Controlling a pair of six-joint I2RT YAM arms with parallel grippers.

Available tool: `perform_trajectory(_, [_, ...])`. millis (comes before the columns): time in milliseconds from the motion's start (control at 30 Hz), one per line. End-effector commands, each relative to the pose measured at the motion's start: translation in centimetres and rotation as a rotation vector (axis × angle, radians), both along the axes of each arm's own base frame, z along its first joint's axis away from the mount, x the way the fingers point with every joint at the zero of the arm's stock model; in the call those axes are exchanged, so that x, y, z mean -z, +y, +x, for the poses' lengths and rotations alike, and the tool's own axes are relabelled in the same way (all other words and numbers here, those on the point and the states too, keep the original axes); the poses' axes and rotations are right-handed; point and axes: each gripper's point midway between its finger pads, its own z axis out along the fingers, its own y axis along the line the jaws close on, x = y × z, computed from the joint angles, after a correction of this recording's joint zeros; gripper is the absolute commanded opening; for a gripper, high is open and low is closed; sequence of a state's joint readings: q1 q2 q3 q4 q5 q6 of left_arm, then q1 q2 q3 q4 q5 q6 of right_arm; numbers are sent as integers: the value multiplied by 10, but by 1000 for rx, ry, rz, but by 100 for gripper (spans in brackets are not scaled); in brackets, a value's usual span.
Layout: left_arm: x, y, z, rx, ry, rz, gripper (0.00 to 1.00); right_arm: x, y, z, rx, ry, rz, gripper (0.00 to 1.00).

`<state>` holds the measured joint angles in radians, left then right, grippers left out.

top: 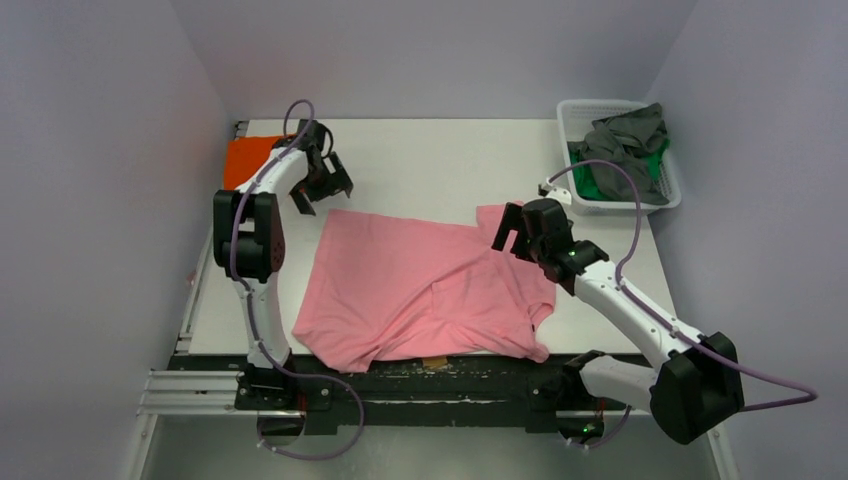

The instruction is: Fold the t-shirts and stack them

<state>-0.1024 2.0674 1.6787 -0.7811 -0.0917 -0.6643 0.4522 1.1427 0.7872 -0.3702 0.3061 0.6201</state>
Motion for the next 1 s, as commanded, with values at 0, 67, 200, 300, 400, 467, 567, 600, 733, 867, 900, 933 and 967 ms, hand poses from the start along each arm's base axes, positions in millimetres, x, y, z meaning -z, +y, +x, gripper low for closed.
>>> perform_trajectory(0, [-10,-12,27,50,-58,-70,100,-17,1,11,-11,-63,12,97])
perform_trajectory(67, [0,-19,29,60,-47,-106,100,-18,1,11,-12,-67,15,97])
perform_trajectory(200, [6,-28,25,77,-30,-150,100,-19,-1,10,-9,-69,14,96])
perform_trajectory(300, [4,-29,21,74,-18,-162,100,-20,0,9,-12,-72,18,96])
perform_trajectory(400, [4,-31,18,87,-1,-175,100,-19,0,8,-17,-69,20,96])
perform_trajectory(467, [4,-32,18,89,0,-178,100,-19,-1,7,-16,-67,22,95])
perform_trajectory(567, [3,-32,19,78,-3,-182,100,-20,0,6,-30,-80,23,95])
perform_trajectory(600, [4,-31,18,73,1,-174,100,-19,4,6,-54,-86,32,94])
perform_trajectory(733, [3,-24,17,55,12,-141,100,7,54,8,-271,-42,148,91])
perform_trajectory(867, [1,-22,15,23,11,-139,100,55,61,4,-266,131,99,91])
perform_trajectory(900, [0,-22,13,13,13,-141,100,69,60,1,-240,176,105,91])
perform_trajectory(933, [-1,-22,13,5,12,-141,100,81,56,-2,-212,210,102,91])
perform_trajectory(967, [-3,-23,12,-1,10,-142,100,92,53,-5,-193,240,89,91])
